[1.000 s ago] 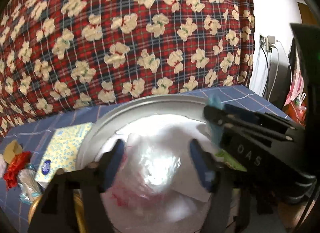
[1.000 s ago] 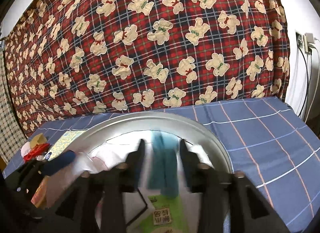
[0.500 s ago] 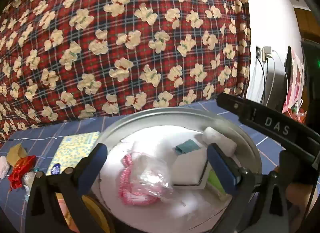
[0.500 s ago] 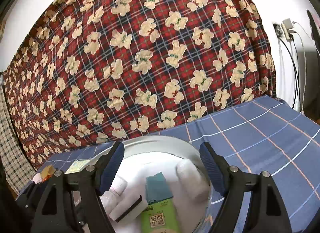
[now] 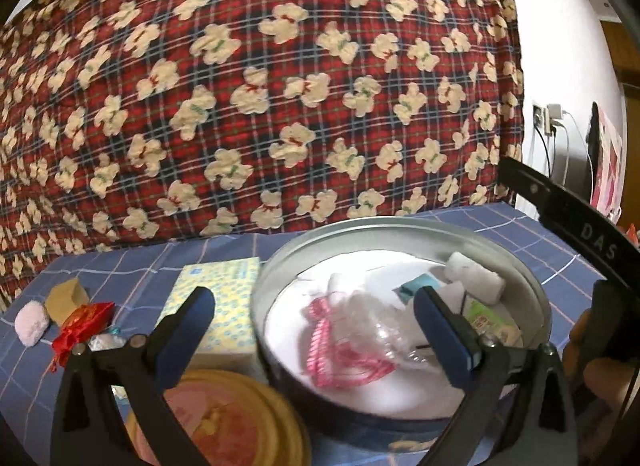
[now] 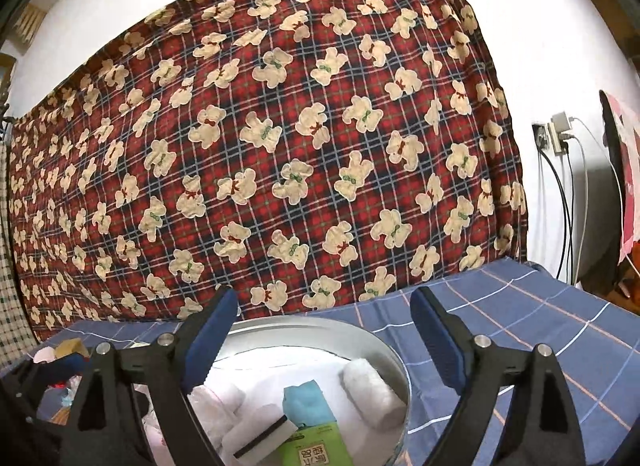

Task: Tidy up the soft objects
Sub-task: 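Withdraw both tools from the tin back toward the table items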

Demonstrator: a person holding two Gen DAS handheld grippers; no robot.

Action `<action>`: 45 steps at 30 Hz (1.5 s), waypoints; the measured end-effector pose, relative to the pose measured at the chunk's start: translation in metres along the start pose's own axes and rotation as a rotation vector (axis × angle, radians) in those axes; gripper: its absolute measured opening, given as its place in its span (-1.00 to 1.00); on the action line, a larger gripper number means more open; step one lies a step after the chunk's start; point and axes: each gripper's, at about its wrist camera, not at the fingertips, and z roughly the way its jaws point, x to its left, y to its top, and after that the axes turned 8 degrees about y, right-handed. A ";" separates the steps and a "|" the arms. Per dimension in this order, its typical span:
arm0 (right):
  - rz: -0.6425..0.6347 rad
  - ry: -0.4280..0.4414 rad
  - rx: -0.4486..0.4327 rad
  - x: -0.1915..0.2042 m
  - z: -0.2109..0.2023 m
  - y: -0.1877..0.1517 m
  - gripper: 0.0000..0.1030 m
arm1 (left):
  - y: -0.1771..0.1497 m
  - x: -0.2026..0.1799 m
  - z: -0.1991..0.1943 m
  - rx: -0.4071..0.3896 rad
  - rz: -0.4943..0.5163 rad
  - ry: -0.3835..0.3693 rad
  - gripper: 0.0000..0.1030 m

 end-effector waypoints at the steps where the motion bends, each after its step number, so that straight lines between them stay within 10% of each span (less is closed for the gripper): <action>1: -0.002 -0.004 0.003 0.001 0.000 -0.001 0.75 | -0.001 0.002 -0.001 0.002 -0.006 0.001 0.96; 24: -0.096 -0.057 0.039 0.045 -0.008 -0.020 0.75 | -0.019 0.048 -0.014 0.006 -0.020 0.046 0.96; 45: -0.047 0.092 0.134 0.119 0.002 -0.041 0.75 | -0.026 0.111 -0.015 0.009 -0.056 0.136 0.96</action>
